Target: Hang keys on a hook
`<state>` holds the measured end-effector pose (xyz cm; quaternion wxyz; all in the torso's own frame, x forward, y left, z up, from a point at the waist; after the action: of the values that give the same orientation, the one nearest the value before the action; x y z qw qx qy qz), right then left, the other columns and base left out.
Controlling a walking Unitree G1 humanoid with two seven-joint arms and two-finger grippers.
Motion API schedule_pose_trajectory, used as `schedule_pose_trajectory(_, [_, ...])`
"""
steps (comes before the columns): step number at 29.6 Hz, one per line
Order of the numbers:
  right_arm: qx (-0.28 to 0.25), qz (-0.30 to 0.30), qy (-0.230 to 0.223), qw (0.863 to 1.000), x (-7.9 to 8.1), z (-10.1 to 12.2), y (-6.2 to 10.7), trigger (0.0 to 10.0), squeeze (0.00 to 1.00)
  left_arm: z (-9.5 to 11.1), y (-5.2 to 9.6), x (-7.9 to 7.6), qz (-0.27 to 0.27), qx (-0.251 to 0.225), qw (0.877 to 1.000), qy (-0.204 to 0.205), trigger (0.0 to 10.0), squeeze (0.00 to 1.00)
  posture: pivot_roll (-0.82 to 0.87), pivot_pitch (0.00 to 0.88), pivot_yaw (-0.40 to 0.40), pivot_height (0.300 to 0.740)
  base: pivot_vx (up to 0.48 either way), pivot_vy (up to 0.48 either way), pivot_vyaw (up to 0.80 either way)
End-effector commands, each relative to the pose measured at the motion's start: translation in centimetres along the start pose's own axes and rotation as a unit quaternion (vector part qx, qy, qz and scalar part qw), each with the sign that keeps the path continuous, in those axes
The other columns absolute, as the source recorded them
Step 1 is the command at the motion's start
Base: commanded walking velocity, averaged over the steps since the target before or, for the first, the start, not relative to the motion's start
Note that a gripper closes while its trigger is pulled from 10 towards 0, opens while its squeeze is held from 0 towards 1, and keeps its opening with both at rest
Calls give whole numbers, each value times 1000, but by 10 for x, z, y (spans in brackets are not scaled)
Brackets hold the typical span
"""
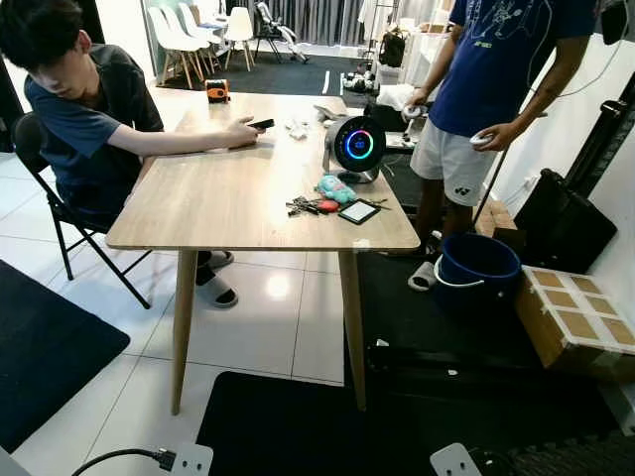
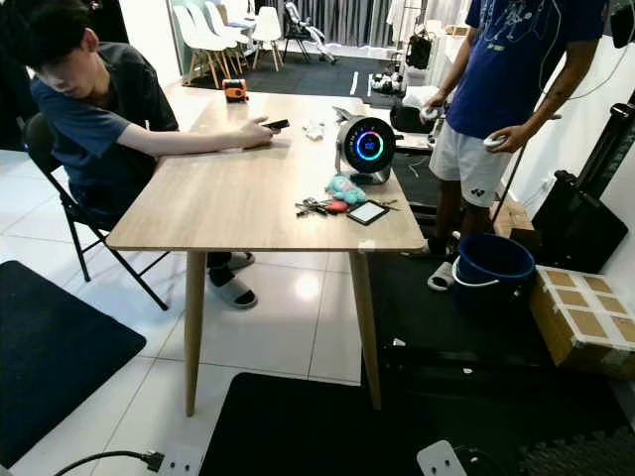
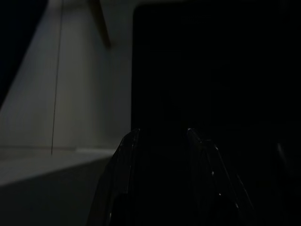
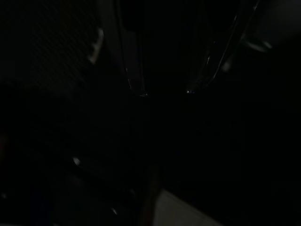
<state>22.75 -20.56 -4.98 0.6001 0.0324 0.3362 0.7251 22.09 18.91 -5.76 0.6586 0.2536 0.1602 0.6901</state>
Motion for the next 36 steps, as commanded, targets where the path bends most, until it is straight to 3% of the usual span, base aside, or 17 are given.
schedule_pose_trajectory(1, [-5, -3, -10, 1000, 0, 0, 1, 10000, 0, 0, 1, -5, -7, -8, 1000, 1, 10000, 0, 58, 98, -42, 740, 0, 0, 0])
schedule_pose_trajectory(5, [-10, -3, -15, 1000, 0, 2, 0, 10000, 0, 3, 1, -5, -10, -14, 1000, -2, 10000, 0, 58, 98, -42, 740, 0, 0, 0])
schedule_pose_trajectory(7, [-44, -9, -37, 998, 3, 18, -5, 10000, 0, 17, -2, -6, -10, -44, 999, 3, 10000, 0, 65, 96, -29, 740, 0, 0, 0])
schedule_pose_trajectory(11, [-66, -13, -48, 997, 3, 28, -8, 10000, 0, 26, -3, -7, -10, -63, 998, 4, 10000, 0, 64, 97, -27, 740, 0, 0, 0])
schedule_pose_trajectory(15, [-164, -42, -93, 981, -8, 75, -16, 10000, 0, 78, -2, -13, -22, -166, 986, 8, 10000, 0, 66, 98, -22, 740, 0, 0, 0])
schedule_pose_trajectory(16, [-164, -42, -93, 981, -8, 75, -16, 10000, 0, 78, -2, -13, -22, -166, 986, 8, 10000, 0, 66, 98, -22, 740, 0, 0, 0])
schedule_pose_trajectory(19, [-212, -55, -106, 970, -14, 99, -16, 10000, 0, 110, 0, -14, -27, -221, 975, 10, 10000, 0, 66, 95, -18, 740, 0, 0, 0])
schedule_pose_trajectory(22, [-225, -57, -107, 967, -15, 107, -16, 10000, 0, 120, 1, -15, -28, -236, 971, 10, 10000, 0, 64, 94, -13, 740, 0, 0, 0])
schedule_pose_trajectory(25, [-274, -67, -115, 952, -18, 133, -14, 10000, 0, 152, 7, -19, -37, -284, 958, 7, 10000, 0, 62, 93, -4, 740, 0, 0, 0])
schedule_pose_trajectory(36, [-320, -67, -132, 936, -19, 158, -7, 10000, 0, 190, 22, -22, -47, -330, 943, 6, 10000, 0, 64, 83, 12, 740, 0, 0, 0])
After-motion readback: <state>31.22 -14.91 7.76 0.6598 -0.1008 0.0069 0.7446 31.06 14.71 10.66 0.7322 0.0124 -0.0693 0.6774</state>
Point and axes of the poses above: a point about 5 cm out from each wrist's last joint towards the gripper, its own y axis pointing back from the gripper into the wrist, its own z axis along the axis of the wrist's last joint, x = y × z, the point moved 1 cm from there along -y, pointing out of the wrist towards the gripper, and after that the axes turned 4 degrees about y, right-handed, at the moved point
